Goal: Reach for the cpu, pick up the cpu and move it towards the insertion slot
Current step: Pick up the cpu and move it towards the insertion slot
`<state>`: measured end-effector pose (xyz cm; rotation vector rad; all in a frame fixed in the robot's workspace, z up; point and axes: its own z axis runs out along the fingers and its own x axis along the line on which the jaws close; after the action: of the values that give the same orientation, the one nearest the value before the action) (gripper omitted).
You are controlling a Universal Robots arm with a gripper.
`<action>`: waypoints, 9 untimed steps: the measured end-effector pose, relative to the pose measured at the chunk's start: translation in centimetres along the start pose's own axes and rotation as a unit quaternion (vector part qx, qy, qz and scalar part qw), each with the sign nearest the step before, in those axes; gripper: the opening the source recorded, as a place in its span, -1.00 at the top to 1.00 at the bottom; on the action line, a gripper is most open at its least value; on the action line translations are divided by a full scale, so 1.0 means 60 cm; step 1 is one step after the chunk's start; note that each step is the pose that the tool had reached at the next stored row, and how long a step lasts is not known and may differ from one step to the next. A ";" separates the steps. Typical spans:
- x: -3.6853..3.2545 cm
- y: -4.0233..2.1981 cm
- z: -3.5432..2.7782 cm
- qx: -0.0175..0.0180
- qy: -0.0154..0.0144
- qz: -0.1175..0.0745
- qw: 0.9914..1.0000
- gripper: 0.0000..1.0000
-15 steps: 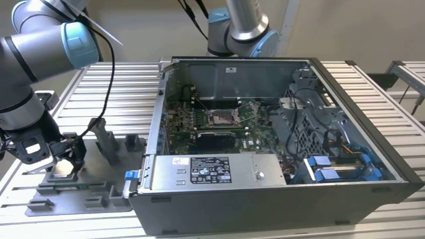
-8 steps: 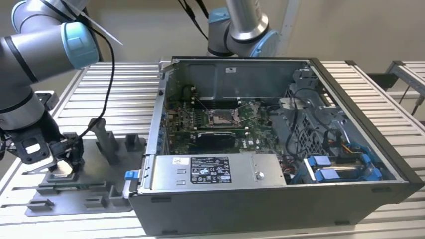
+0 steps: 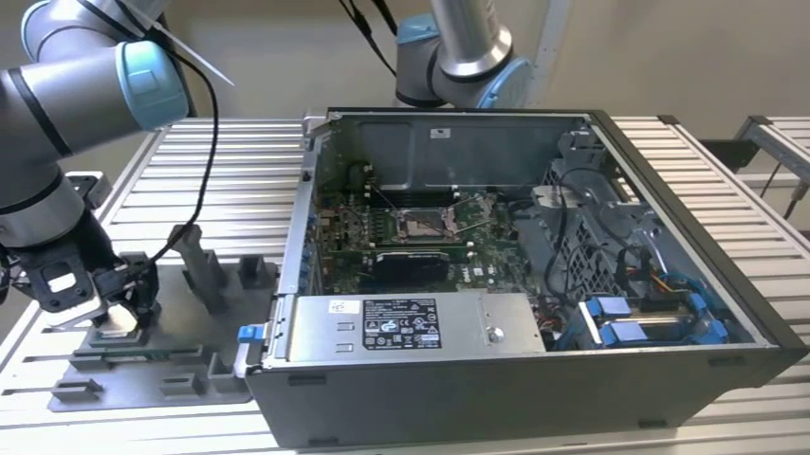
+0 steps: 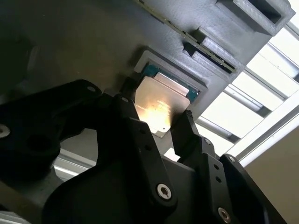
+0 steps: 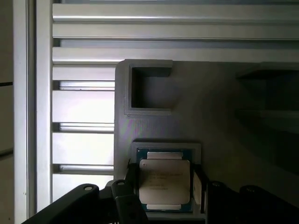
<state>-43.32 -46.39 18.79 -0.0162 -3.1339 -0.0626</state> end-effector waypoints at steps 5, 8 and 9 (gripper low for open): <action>0.000 0.001 -0.020 0.000 0.001 0.001 1.000 1.00; 0.000 0.001 -0.020 0.000 0.001 0.001 1.000 1.00; 0.000 0.001 -0.020 0.000 0.001 0.001 1.000 1.00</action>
<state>-43.31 -46.40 20.01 -0.0209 -3.1327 -0.0639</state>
